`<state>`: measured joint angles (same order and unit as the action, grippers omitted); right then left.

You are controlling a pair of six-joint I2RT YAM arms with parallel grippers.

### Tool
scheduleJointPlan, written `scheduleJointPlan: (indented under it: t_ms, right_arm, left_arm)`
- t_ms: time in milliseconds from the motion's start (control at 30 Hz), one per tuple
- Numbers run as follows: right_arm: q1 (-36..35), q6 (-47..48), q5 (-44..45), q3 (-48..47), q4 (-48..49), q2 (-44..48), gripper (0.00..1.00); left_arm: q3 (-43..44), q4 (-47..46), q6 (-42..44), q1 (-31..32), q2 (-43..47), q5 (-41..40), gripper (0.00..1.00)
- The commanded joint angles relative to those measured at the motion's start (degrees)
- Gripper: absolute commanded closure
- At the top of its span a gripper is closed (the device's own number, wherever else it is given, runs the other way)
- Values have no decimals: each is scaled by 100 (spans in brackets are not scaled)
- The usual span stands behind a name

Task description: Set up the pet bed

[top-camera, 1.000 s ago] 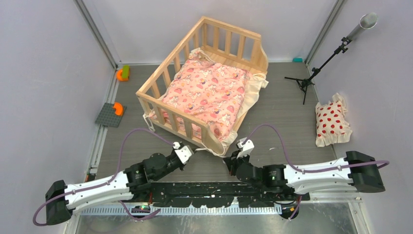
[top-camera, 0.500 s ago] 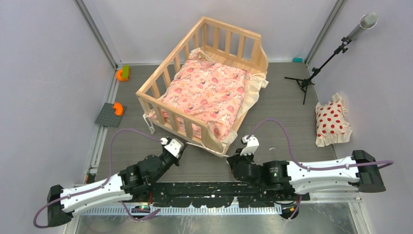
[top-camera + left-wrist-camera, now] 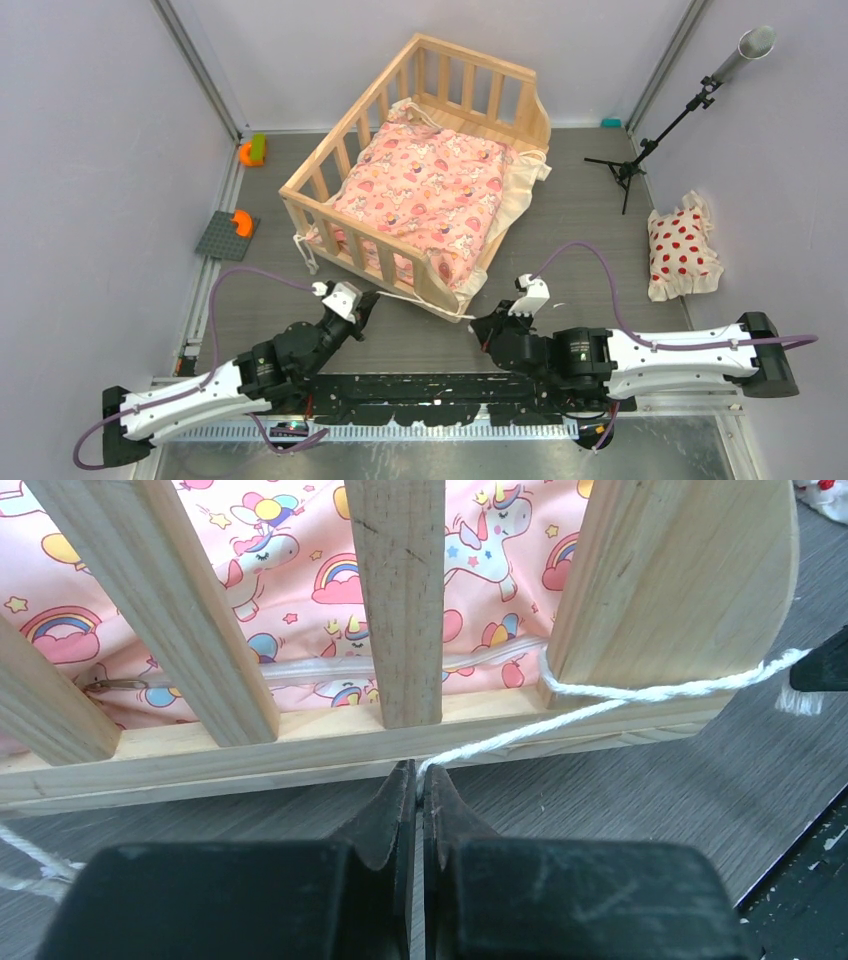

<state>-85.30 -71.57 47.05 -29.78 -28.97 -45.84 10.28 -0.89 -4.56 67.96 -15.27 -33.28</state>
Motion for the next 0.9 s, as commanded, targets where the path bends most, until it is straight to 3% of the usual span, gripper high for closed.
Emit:
scheduleJointPlan:
  t_ms: [0,133,200,467,533,633,767,867]
  right_arm:
    - [31,2,588,44,-1074,108,98]
    - [31,838,322,30,-436,162,65]
    - [35,1049,337,-127,-524,180,59]
    - [36,1759,968,-1406,-1869,398,50]
    - [40,1856,1096,-1608,-1986,460,48]
    - [70,1952,1229,-1789,-1990,448,46]
    - [132,2016,1284,-1980,-1990,204,46]
    - [261,2154,1113,-2150,-1983,-43,46]
  left_arm:
    - [157,-46,113,-131,-112,-1070,100]
    - [263,-23,267,-129,-343,-275,99]
    - [412,187,200,-126,-437,-148,90]
    - [1429,1530,-624,-130,-845,-340,48]
    - [1721,2009,-972,-129,-1042,-336,18]
    - [2118,2767,-1789,-128,-1388,-512,1]
    - [2579,3843,-3139,-132,-1595,-845,0]
    - [2724,4296,-3747,-132,-1231,-851,0]
